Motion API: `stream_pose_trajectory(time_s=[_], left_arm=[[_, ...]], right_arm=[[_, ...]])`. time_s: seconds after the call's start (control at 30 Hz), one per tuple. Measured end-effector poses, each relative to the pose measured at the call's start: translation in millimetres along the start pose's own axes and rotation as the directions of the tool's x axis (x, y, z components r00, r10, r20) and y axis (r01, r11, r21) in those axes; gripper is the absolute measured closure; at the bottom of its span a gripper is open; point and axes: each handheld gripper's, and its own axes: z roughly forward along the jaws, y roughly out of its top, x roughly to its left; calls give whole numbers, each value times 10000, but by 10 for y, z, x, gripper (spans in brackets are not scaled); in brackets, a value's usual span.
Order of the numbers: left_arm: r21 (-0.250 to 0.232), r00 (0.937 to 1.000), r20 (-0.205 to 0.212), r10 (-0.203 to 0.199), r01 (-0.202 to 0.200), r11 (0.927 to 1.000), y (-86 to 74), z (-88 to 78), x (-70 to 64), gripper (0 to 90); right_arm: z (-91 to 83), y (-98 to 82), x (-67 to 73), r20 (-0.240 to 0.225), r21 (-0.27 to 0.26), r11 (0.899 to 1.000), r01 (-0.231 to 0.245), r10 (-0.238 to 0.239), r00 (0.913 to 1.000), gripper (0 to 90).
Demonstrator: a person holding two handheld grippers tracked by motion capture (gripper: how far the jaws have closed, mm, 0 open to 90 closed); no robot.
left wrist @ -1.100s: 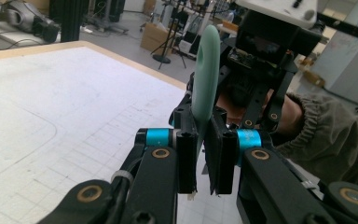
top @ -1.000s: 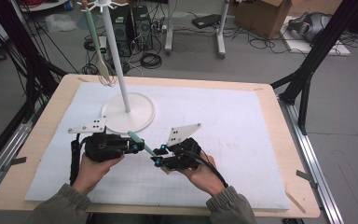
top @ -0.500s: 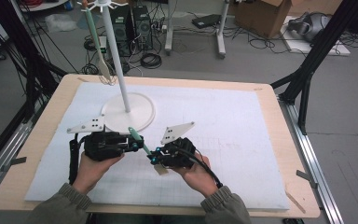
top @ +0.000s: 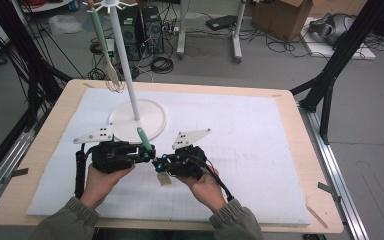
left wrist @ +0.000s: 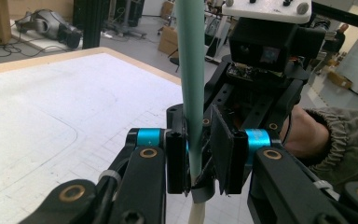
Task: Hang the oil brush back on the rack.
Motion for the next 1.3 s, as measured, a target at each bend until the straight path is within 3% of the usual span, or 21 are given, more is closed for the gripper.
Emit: stream_pose_trajectory(time_s=[0.23, 0.3, 0.6, 0.9, 1.3], left_arm=[[-44, 9999, 99, 87, -87, 10000, 13, -27, -3, 834], [128, 9996, 49, 284, -285, 9995, 23, -37, 0, 836], [517, 9967, -356, 726, -707, 9962, 84, -129, 30, 836], [901, 9922, -682, 1039, -976, 9911, 155, -161, 89, 835], [1118, 9915, -733, 1077, -992, 9888, 249, -176, 168, 835]], right_arm=[[26, 7, 37, 116, -195, 9997, 174, -172, 9998, 826], [30, 9, 44, 373, -162, 9994, 308, -302, 9988, 692], [-175, -53, -5, 1159, 119, 9973, 721, -730, 9906, 521], [-456, -254, -145, 1674, 71, 9994, 349, -356, 9852, 407], [-772, -480, -285, 2448, -25, 10000, -76, 80, 9695, 360]])
